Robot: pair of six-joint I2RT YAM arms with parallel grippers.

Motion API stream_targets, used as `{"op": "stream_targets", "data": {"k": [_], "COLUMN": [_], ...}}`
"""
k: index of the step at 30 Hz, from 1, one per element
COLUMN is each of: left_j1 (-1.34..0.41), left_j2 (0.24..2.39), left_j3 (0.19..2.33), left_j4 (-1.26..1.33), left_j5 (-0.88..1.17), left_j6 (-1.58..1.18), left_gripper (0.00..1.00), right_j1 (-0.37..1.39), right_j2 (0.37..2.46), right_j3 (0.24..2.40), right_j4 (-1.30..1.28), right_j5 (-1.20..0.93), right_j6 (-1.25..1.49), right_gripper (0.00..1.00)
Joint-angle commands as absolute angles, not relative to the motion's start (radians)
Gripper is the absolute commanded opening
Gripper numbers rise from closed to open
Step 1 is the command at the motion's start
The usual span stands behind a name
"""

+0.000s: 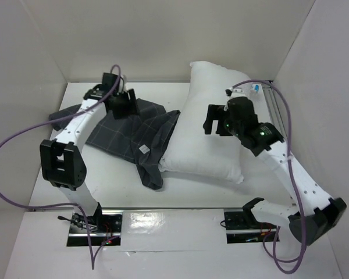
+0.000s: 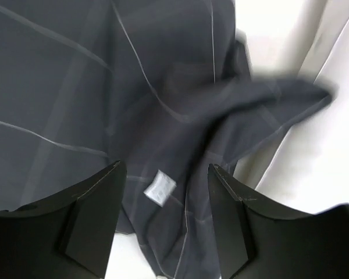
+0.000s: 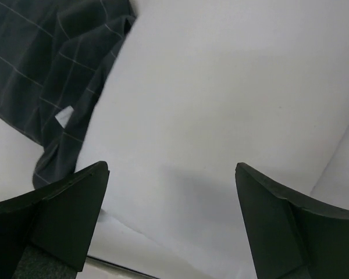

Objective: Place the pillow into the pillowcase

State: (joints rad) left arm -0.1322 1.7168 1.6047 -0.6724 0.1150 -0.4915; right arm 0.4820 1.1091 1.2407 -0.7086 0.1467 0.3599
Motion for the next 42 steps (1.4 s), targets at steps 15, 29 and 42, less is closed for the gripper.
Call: {"op": "stream_targets", "data": {"k": [15,29,42], "left_j1": [-0.233,-0.272,-0.324], "left_j2": [1.747,1.764,1.755], "left_j3": [1.471,1.526,1.503], "left_j4": [-0.632,-0.663,-0.695], "left_j5": [0.072,0.084,0.023], "left_j6": [-0.482,-0.472,-0.462], "left_gripper": [0.72,0.73,0.71], "right_j1": [0.237,0.407,0.292], "right_j2": [1.187,1.440,1.604], "right_j3": [1.207,1.474,1.338], "right_j4": [-0.894,-0.680,-0.667], "right_j5": [0.377,0.328,0.591], "right_j6": [0.410,0.281,0.334], "right_gripper": [0.00,1.00,0.00]}}
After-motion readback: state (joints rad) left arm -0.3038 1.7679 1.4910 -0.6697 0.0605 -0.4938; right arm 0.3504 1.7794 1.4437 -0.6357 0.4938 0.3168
